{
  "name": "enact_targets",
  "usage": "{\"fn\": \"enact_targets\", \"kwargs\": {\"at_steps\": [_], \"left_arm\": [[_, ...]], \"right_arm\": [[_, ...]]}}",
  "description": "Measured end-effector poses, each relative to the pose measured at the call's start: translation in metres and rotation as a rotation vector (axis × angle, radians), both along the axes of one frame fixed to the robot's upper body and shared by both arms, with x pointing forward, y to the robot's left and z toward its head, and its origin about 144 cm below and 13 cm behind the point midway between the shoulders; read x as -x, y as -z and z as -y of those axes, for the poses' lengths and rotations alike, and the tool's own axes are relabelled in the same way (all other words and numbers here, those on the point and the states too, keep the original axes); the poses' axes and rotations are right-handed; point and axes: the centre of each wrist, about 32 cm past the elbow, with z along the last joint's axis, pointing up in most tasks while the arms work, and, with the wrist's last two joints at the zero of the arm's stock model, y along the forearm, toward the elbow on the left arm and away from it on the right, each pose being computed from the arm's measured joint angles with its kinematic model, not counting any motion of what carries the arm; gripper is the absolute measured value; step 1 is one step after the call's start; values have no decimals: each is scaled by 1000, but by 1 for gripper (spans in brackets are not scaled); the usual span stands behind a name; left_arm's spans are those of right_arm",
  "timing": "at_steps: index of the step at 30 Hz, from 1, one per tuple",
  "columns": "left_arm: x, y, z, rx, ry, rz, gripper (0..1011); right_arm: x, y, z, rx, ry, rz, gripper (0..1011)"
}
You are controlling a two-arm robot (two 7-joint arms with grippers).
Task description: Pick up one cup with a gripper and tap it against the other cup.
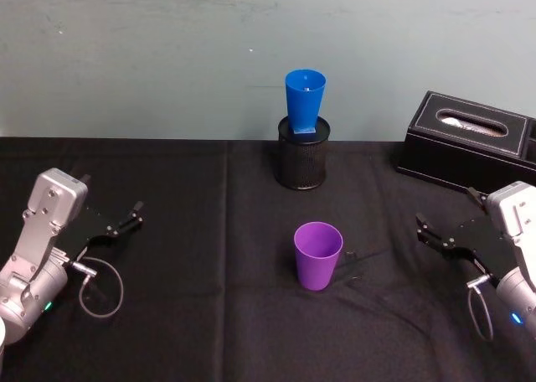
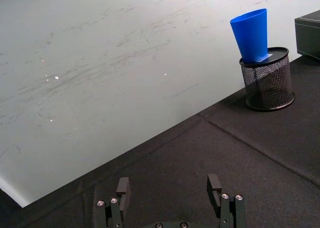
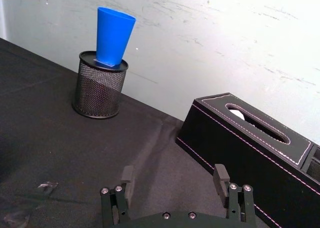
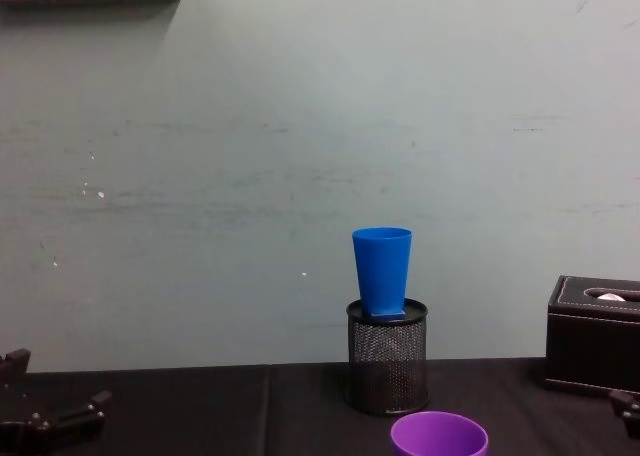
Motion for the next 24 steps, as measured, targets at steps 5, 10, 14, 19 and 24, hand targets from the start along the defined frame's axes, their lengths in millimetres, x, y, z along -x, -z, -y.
{"fn": "enact_targets", "kwargs": {"at_steps": [5,10,14,19,24], "left_arm": [[0,0,0,0,0,0,1011],[0,0,0,0,0,0,1011],[0,0,0,0,0,0,1011],[0,0,0,0,0,0,1011],[0,0,0,0,0,0,1011]], "right_arm": [[0,0,0,0,0,0,1003],[0,0,0,0,0,0,1003],[0,0,0,0,0,0,1003],[0,0,0,0,0,0,1003],[0,0,0,0,0,0,1003]]}}
